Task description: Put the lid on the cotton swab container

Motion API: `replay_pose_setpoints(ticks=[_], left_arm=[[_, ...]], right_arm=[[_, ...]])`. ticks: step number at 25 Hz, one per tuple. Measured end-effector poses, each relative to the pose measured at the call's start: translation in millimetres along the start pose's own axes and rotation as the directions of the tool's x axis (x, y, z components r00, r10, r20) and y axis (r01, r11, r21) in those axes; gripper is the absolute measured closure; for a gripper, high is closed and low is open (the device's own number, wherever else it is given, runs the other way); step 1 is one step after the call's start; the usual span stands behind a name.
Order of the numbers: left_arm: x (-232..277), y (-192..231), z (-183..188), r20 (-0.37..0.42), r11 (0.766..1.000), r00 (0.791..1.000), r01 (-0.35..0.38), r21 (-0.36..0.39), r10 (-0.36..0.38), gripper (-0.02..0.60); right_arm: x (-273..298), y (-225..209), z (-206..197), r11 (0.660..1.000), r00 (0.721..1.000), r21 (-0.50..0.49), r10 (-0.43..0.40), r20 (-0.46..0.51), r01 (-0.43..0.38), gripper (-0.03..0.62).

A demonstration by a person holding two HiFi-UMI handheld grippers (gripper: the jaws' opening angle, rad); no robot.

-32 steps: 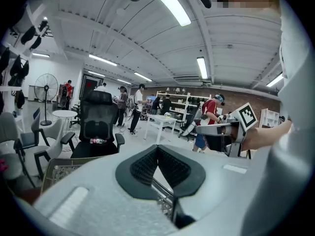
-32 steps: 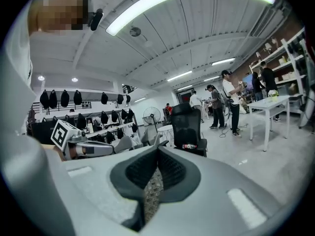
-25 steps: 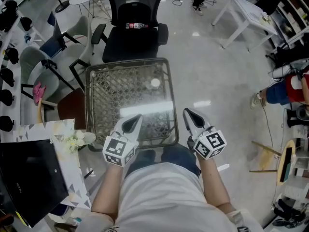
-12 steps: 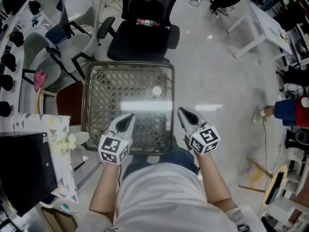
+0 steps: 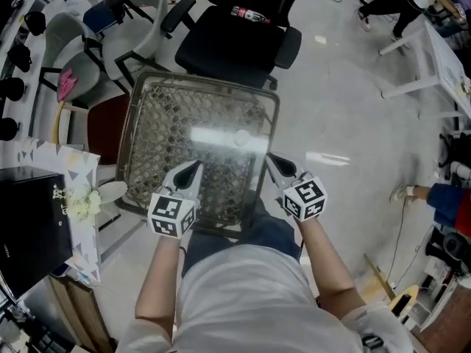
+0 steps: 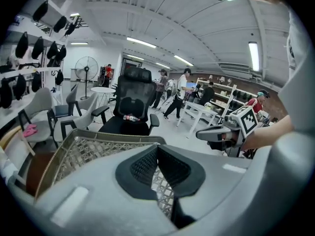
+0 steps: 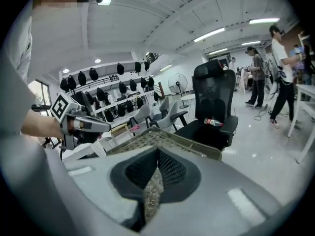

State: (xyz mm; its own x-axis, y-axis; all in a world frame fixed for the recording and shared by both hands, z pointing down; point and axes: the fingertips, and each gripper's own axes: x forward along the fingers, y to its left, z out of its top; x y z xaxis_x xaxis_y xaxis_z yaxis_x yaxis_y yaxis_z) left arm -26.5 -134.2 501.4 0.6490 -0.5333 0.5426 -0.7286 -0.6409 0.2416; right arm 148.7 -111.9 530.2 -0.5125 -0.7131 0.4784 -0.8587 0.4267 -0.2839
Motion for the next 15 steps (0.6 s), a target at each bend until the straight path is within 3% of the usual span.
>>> replay_pose_setpoints(ticks=[9, 15], left_arm=[[42, 19, -23, -0.111, 0.992, 0.986, -0.127, -0.023, 0.124, 0.572], [81, 29, -44, -0.192, 0.984, 0.969, -0.172, -0.054, 0.158, 0.572]], right_arm=[[49, -33, -37, 0.992, 0.986, -0.010, 0.124, -0.115, -0.126, 0.574], [79, -57, -63, 0.981, 0.964, -0.018, 0.186, -0.189, -0.193, 0.520]])
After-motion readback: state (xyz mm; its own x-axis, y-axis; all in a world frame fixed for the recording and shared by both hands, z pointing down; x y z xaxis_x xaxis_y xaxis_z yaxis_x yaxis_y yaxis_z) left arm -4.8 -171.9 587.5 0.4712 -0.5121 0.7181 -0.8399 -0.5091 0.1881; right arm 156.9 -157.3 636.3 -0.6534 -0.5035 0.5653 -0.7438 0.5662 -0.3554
